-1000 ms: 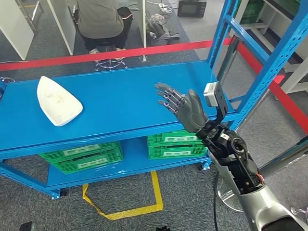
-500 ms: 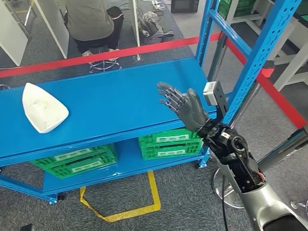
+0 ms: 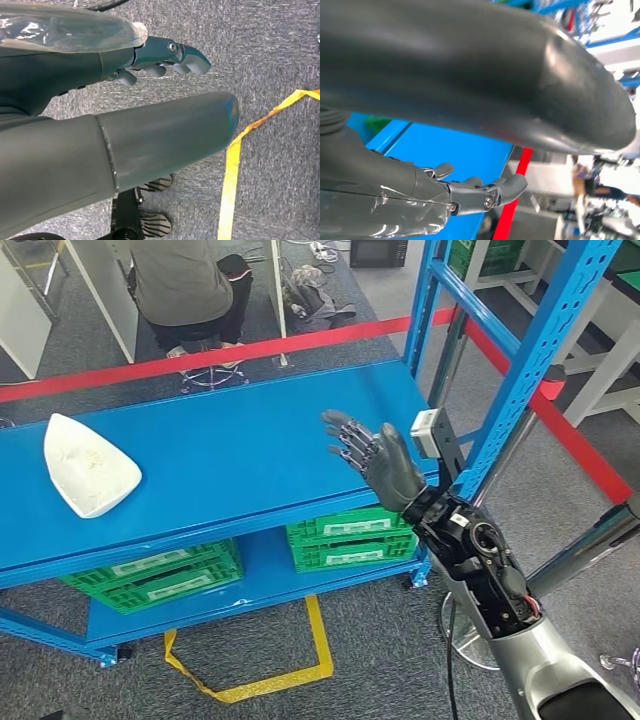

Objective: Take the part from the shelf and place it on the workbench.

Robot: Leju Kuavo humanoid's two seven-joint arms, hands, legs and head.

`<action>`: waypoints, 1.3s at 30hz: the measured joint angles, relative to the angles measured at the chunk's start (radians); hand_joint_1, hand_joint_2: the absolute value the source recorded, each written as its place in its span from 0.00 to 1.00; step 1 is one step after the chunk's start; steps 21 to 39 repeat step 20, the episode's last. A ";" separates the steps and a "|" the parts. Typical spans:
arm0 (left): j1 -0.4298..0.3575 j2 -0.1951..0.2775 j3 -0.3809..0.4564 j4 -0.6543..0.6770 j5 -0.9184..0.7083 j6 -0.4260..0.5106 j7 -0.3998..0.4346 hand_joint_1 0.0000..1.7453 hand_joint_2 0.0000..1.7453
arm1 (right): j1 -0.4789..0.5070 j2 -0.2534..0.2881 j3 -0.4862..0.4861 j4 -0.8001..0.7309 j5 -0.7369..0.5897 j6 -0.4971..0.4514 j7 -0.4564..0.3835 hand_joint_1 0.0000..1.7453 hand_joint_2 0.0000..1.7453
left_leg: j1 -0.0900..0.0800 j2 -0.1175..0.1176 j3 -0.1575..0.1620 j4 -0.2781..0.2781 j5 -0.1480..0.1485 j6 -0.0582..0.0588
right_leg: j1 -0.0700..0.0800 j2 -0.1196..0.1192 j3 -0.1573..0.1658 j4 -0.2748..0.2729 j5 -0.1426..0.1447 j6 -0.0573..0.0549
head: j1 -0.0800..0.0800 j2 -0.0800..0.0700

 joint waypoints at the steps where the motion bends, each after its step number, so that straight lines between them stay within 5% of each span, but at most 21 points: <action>1: 0.002 0.000 0.000 0.000 0.002 0.000 0.000 0.00 0.00 | 0.000 0.000 -0.002 0.005 0.014 -0.009 -0.002 0.00 0.00 | 0.000 0.000 0.000 0.000 0.000 0.000 | 0.000 0.000 0.000 -0.001 0.000 0.000 | 0.000 0.000; 11: 0.025 0.003 0.000 0.000 0.015 0.007 0.008 0.00 0.00 | 0.018 -0.001 -0.021 0.102 0.093 -0.083 -0.044 0.00 0.00 | -0.002 0.000 0.000 0.000 -0.002 0.000 | -0.003 0.000 0.000 -0.002 0.000 0.001 | 0.000 0.000; 19: 0.070 0.003 0.000 0.000 0.021 0.006 0.019 0.00 0.00 | 0.053 -0.012 -0.075 0.469 0.141 -0.161 -0.266 0.00 0.00 | -0.002 -0.001 0.000 0.000 -0.002 0.001 | -0.003 -0.001 0.001 -0.003 0.000 0.001 | 0.000 0.000; 39: 0.071 0.003 0.000 0.000 0.021 0.007 0.020 0.00 0.00 | 0.054 -0.013 -0.078 0.490 0.141 -0.161 -0.271 0.00 0.00 | -0.002 -0.001 0.000 0.000 -0.002 0.001 | -0.003 -0.001 0.001 -0.003 0.000 0.001 | 0.000 0.000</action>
